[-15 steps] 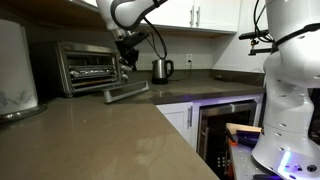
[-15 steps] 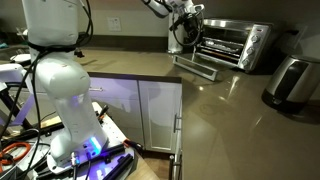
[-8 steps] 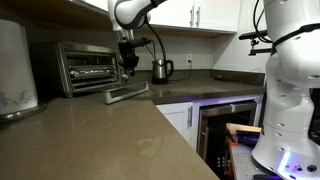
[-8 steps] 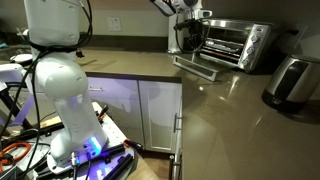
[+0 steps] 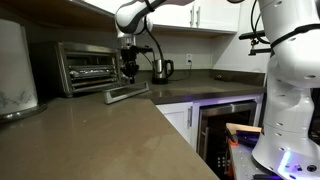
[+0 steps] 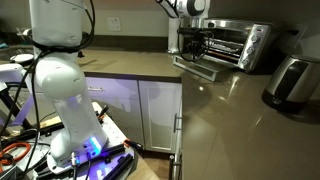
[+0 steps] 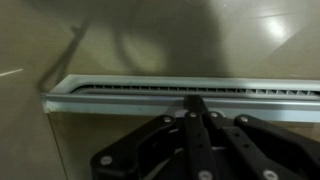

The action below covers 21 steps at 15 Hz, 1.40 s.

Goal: Close the door of the microwave oven.

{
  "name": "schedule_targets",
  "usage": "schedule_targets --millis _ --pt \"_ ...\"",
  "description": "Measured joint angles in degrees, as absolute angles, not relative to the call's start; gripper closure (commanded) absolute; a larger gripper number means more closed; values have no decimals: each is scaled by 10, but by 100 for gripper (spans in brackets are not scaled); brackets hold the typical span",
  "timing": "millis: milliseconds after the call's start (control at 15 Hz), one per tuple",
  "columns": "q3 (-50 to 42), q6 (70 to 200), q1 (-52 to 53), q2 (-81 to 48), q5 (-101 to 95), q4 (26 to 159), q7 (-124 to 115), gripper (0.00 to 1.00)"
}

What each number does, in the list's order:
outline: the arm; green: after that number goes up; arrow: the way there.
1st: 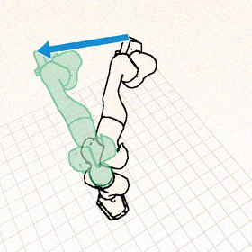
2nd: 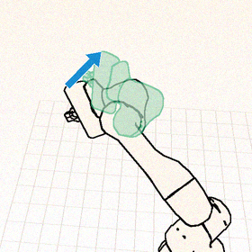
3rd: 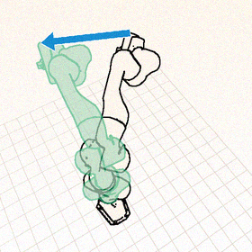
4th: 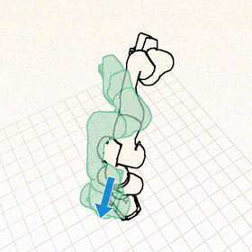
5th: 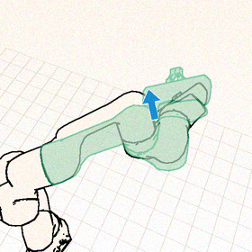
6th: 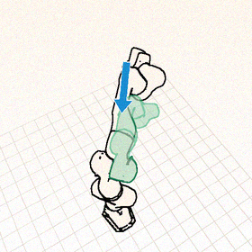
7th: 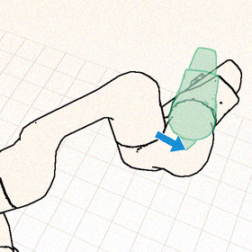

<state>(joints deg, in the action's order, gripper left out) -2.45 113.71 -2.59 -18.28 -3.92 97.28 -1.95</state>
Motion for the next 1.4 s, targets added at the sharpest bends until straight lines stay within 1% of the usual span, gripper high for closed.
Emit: schedule_targets --millis 733,1067,1400 --pt "-24 1050 -58 -201 14 931 116 100" --pt "-22 1028 -60 -228 37 909 155 100" --pt "-22 1027 -58 -249 29 894 146 100"
